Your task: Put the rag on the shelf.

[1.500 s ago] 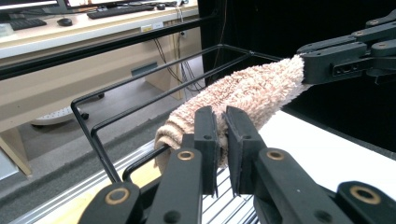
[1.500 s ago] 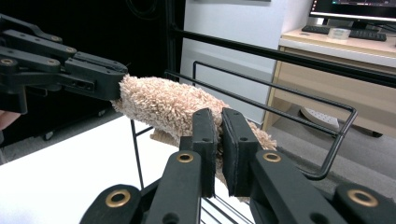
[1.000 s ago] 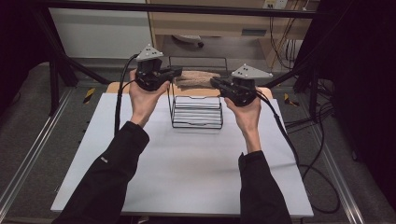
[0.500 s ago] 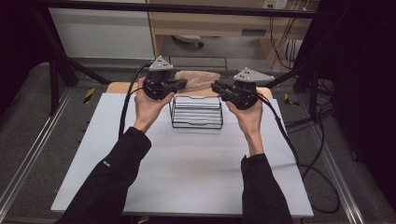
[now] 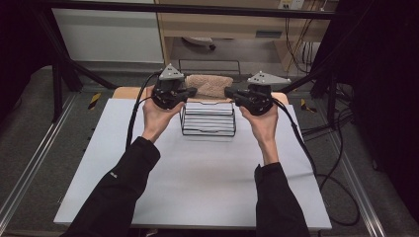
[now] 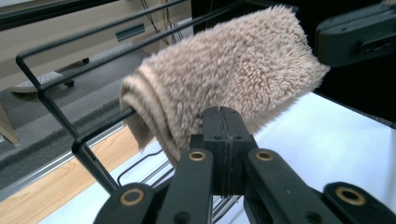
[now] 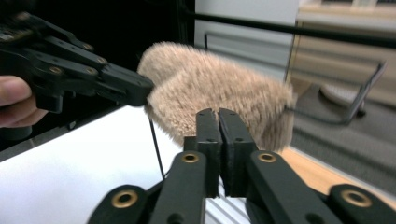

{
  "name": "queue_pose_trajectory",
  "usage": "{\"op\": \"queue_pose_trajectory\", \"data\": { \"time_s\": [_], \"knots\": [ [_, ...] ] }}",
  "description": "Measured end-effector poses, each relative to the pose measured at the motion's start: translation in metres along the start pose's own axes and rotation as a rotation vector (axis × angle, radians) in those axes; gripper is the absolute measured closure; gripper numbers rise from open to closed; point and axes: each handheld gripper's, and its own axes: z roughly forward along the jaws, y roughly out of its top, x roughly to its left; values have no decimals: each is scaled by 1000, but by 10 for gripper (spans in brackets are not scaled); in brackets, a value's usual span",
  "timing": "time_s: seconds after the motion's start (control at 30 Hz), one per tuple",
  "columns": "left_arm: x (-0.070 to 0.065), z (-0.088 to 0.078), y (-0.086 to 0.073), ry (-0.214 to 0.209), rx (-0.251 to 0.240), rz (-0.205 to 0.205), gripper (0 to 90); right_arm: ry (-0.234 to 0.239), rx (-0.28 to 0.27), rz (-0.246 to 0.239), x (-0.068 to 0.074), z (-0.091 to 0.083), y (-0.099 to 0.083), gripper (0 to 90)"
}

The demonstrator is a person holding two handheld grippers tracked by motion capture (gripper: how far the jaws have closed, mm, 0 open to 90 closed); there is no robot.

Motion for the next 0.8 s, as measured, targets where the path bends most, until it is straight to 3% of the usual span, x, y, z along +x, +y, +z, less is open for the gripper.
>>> {"op": "queue_pose_trajectory", "data": {
  "time_s": [0.13,0.43,0.8],
  "knots": [
    [3,4,-4,5,1,-9,898,-33,23,14,-5,6,-9,900],
    [5,8,-5,9,-14,-28,898,-55,-7,7,-8,11,-16,881],
    [-1,-8,-4,-3,-27,-28,811,-27,-49,15,-4,-10,-12,751]
  ]
}}
